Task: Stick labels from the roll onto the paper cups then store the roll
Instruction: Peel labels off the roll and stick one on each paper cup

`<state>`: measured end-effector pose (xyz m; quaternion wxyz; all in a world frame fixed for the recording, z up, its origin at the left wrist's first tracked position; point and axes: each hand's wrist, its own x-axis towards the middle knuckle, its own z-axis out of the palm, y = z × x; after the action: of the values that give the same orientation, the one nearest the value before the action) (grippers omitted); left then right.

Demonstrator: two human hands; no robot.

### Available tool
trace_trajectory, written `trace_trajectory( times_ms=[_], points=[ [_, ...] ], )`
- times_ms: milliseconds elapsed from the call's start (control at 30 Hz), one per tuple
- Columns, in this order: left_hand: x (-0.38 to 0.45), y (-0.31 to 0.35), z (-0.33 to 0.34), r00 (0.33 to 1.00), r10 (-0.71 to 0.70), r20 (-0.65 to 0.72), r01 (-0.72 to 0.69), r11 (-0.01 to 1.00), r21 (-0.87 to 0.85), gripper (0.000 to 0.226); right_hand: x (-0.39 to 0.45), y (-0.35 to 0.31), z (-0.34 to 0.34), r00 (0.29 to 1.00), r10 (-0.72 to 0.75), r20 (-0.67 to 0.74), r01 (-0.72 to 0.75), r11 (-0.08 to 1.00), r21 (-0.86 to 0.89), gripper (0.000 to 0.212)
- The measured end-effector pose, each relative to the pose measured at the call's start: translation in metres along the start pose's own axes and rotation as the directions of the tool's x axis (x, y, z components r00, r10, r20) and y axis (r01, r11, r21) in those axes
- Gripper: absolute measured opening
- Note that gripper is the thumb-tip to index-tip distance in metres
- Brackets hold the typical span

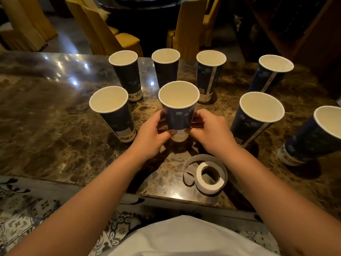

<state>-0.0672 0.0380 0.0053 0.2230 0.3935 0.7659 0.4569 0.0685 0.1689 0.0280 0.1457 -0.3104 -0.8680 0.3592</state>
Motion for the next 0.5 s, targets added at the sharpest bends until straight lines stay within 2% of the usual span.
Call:
trace_trajectory(
  times_ms=[100, 333, 433, 500],
  points=[
    [0.006, -0.009, 0.003, 1.000, 0.026, -0.017, -0.025, 0.999, 0.036, 0.060, 0.010, 0.006, 0.006, 1.000, 0.013, 0.018, -0.012, 0.998, -0.063, 0.038],
    [0.007, -0.015, 0.007, 0.999, 0.030, -0.026, -0.029, 0.998, 0.050, 0.060, 0.012, 0.012, 0.011, 0.999, 0.024, 0.027, -0.022, 0.998, -0.066, 0.040],
    [0.004, -0.013, 0.007, 1.000, 0.003, -0.015, -0.002, 0.999, 0.042, 0.059, 0.011, 0.012, 0.011, 0.998, 0.031, 0.050, -0.026, 0.995, -0.094, 0.046],
    [-0.003, -0.014, 0.010, 0.998, -0.046, -0.036, 0.045, 0.999, -0.028, 0.062, 0.002, 0.012, 0.008, 0.997, 0.038, 0.072, -0.030, 0.993, -0.114, 0.050]
  ],
)
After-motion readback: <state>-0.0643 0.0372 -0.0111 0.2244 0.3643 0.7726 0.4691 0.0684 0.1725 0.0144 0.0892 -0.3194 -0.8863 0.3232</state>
